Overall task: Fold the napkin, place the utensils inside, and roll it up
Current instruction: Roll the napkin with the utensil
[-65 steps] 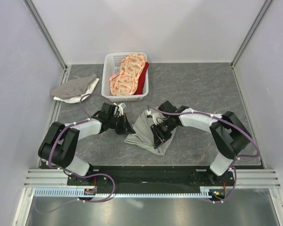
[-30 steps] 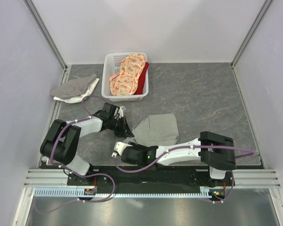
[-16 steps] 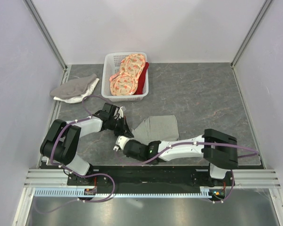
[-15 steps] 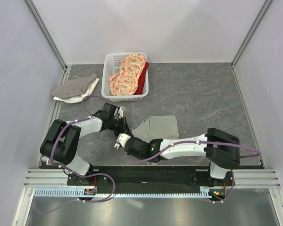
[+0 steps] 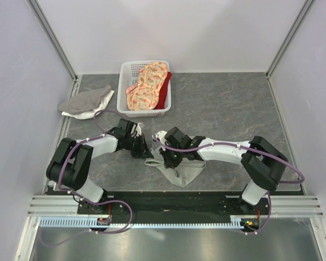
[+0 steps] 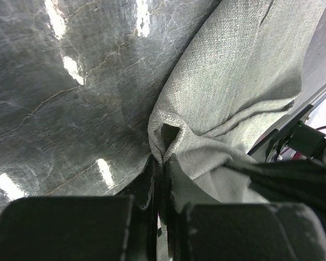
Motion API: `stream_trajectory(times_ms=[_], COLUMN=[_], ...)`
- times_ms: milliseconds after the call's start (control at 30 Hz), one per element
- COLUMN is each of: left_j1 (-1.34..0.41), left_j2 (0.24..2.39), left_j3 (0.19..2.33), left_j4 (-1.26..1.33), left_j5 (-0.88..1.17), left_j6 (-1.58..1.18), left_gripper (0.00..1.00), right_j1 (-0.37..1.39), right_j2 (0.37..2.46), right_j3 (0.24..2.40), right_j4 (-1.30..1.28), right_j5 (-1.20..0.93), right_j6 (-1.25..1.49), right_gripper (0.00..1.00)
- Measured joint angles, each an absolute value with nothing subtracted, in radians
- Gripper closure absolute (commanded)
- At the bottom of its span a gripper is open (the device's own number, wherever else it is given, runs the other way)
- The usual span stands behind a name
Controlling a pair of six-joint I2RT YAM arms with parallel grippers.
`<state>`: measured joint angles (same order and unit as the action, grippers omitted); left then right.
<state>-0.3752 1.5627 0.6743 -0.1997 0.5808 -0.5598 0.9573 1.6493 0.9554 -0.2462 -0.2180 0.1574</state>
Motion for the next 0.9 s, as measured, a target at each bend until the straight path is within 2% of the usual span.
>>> stream_trajectory(times_ms=[233,333,367,467,567,667,900], left_j1=[-0.377,-0.377,-0.377,-0.377,-0.377,-0.377,-0.377], left_j2=[1.563,1.560,1.556,1.522,1.465,1.402,1.217], left_j3=[0.674,0.674,0.674,0.674,0.675,0.679,0.677], left_j4=[-0.200,-0.202,-0.205,-0.231,-0.261,-0.291,-0.356], left_j5=[0.583,0.582,0.579,0.566,0.538,0.492,0.330], left_j6=[-0.559,-0.559,-0.557,-0.541,-0.530,-0.526,-0.521], left_gripper=[0.98,0.79,0.68,0.47,0.34,0.29,0.28], right_j1=[0.897,0.884,0.881,0.880,0.880,0.880,0.880], right_j2=[1.744,1.757,1.760,1.768,1.773,1.777,1.787], right_j3=[0.950,0.952,0.952,0.952,0.952,0.952,0.952], right_j4=[-0.194,-0.187,-0.183,-0.168,-0.156,-0.144,-0.121], right_j5=[-0.349,-0.386,-0.394,-0.406,-0.410,-0.414,-0.426], right_j6=[0.195,0.213,0.217,0.226,0.234,0.237,0.241], right_gripper=[1.00,1.00,1.00,1.00,1.00,1.00,1.00])
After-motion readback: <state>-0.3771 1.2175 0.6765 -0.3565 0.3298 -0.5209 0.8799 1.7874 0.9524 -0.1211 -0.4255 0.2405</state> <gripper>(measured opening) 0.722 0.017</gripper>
